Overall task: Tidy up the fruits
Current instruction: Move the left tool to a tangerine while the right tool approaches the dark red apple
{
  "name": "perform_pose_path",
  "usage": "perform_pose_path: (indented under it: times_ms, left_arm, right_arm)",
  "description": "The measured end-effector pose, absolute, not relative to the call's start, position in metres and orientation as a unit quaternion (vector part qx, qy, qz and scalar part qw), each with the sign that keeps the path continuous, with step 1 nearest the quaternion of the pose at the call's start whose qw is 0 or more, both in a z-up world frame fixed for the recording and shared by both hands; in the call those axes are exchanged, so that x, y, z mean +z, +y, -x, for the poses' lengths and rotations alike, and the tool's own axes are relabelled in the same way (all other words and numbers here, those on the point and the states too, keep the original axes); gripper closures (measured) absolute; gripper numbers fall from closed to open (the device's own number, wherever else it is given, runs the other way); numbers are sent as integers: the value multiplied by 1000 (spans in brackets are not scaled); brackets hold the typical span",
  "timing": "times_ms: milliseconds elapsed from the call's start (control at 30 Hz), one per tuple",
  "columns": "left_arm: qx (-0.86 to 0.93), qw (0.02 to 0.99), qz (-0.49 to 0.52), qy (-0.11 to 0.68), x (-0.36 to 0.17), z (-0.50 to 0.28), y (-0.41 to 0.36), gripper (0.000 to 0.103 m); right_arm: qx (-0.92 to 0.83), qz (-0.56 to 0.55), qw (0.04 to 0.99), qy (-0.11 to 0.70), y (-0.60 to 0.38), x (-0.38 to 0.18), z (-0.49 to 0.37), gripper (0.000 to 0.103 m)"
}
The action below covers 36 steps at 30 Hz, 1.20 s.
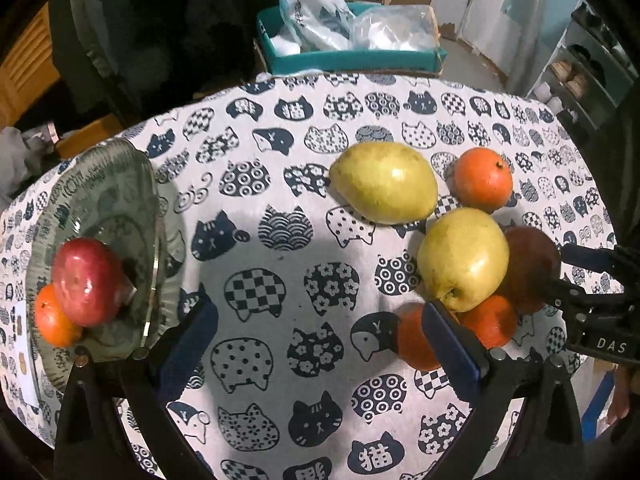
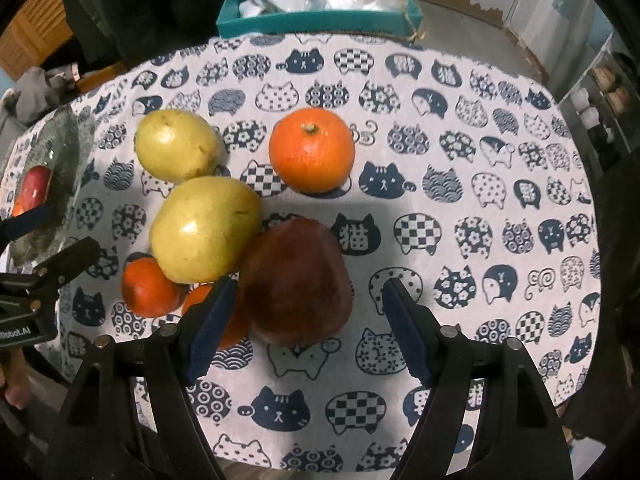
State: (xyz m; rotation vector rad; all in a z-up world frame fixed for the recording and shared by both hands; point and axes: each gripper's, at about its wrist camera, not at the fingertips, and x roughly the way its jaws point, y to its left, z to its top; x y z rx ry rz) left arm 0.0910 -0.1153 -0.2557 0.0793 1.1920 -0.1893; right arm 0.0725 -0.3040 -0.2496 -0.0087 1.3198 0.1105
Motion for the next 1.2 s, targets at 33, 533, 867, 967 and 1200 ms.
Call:
perform_pose_path:
  times_ms: [33, 533, 867, 967, 1200]
  left_arm:
    - [-89, 821, -37, 562, -258, -92, -116, 1]
    - [-123, 807, -45, 576, -268, -85, -137, 1]
    - [-144, 798, -49, 583, -274, -79, -150, 1]
    - [-153, 795, -48, 586, -276, -78, -155, 1]
    - [-170, 786, -37, 593, -283, -75, -159, 1]
  right_arm:
    - [54, 2, 787, 615, -304, -253, -74, 28]
    - [77, -55, 766, 636, -314, -281, -84, 34]
    - [9, -18, 783, 622, -342, -277, -73, 33]
    - [11, -18, 783, 622, -343, -277, -73, 33]
    - [15, -32, 771, 636, -344, -292, -80, 32]
